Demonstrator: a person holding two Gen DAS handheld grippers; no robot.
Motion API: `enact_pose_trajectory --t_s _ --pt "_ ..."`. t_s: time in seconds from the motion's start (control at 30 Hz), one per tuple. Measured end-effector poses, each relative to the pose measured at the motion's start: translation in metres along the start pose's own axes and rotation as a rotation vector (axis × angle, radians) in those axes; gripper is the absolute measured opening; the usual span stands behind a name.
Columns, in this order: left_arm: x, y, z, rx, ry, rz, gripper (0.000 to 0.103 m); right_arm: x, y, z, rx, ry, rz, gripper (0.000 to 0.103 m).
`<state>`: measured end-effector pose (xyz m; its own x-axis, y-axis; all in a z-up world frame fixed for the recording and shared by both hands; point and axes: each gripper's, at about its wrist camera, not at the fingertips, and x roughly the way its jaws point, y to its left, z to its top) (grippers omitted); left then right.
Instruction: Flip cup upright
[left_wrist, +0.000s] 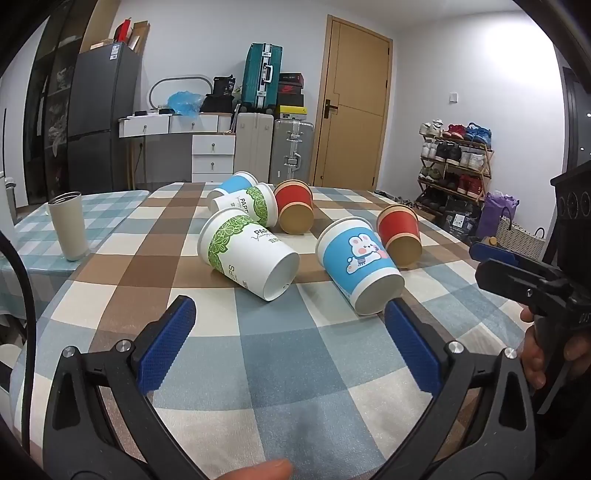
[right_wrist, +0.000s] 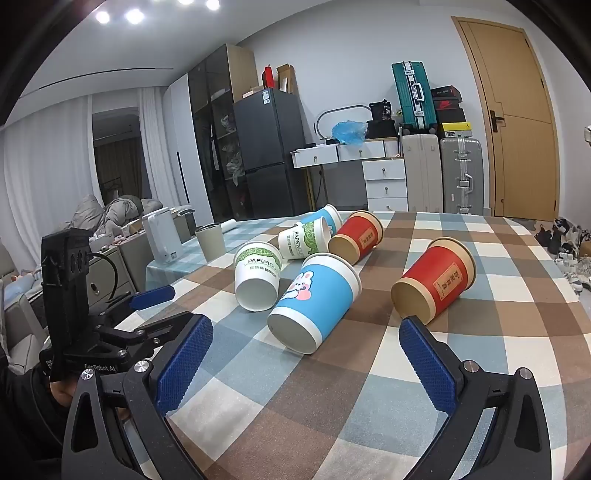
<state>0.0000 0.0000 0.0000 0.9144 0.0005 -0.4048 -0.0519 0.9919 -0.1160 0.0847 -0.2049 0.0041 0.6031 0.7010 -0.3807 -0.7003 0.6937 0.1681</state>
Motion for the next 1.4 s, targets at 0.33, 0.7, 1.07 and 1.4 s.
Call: enact_pose_trajectory --t_s 0.33,0.7,1.07,1.4 --pt "0.0000 -0.0003 0.0000 0.000 0.001 0.002 0.102 -0.0015 0.0019 -0.0007 0.003 0.002 0.000 0.103" --pt "0.0002 -0.0003 0.0001 0.002 0.000 0.002 0.102 0.0006 0.0002 -0.0006 0.005 0.008 0.001 0.103" --pt "-0.0021 -0.0027 0.0023 0.007 -0.002 0.005 0.102 0.0020 0.0013 -0.0010 0.003 0.009 0.001 0.103" --pt "-0.0022 -0.0031 0.0020 0.011 -0.004 0.006 0.102 0.0023 0.0011 -0.0008 0.003 0.009 0.001 0.103"
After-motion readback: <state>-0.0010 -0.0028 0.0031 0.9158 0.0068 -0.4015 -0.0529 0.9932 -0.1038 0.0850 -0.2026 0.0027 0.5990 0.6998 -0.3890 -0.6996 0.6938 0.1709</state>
